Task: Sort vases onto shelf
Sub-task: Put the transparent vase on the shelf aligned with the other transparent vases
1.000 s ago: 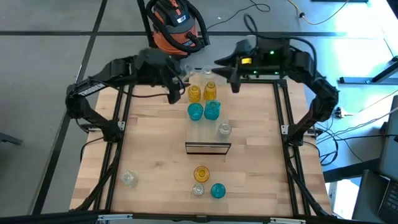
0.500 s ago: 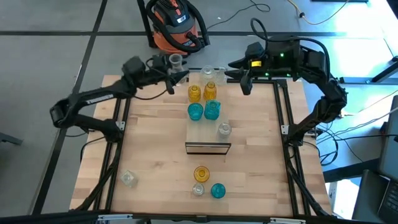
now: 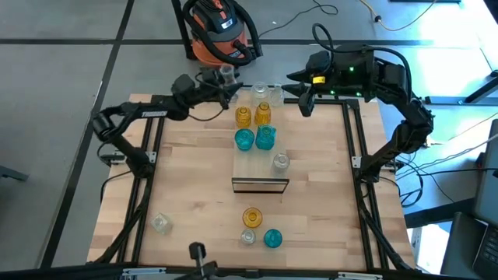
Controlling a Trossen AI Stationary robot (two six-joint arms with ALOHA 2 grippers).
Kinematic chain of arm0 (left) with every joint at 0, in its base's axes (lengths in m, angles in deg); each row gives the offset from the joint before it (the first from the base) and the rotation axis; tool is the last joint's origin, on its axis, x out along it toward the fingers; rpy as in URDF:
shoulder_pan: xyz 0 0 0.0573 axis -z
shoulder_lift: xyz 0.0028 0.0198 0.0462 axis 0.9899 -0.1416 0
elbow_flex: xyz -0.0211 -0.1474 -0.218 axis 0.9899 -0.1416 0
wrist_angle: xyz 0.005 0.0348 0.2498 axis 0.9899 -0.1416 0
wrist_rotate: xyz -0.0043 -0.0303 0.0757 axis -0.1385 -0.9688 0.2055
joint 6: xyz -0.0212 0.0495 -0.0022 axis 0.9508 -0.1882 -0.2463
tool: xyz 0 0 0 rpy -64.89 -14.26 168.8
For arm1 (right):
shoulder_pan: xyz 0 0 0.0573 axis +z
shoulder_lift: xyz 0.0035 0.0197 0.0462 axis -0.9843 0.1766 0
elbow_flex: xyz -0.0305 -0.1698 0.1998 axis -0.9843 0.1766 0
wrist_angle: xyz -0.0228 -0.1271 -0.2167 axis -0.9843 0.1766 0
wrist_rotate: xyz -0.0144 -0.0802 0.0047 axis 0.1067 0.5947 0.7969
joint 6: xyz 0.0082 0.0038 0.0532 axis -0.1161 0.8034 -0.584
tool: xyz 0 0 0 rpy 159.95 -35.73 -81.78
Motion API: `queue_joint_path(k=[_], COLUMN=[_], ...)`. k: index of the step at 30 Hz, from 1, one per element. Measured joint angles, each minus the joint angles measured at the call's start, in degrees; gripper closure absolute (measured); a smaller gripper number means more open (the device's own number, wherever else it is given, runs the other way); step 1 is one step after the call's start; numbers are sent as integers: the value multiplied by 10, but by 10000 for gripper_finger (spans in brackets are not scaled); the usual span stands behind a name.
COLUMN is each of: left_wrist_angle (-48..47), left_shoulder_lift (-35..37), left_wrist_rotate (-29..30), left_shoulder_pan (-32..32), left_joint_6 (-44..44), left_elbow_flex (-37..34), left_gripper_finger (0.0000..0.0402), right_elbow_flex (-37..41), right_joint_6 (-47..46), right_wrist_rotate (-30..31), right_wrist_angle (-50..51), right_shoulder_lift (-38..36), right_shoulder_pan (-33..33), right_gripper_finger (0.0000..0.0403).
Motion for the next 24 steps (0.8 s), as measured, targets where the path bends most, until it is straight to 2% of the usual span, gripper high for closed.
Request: queue_joint_path(k=[10,24], left_wrist_angle=[14,14], left_shoulder_lift=[-82,-89], left_wrist_rotate=[-94,-179], left_shoulder_pan=[-31,-75], left_joint_6=[3,-32], left_elbow_flex=[20,20], left_gripper_finger=[196,196], right_elbow_flex=[0,0], right_joint_6=[-26,-38], right_wrist_rotate=[0,15], right_wrist_angle=[18,21], right_shoulder_lift=[0,0], right_shoulder_pan=[0,0], right_gripper_finger=[260,260])
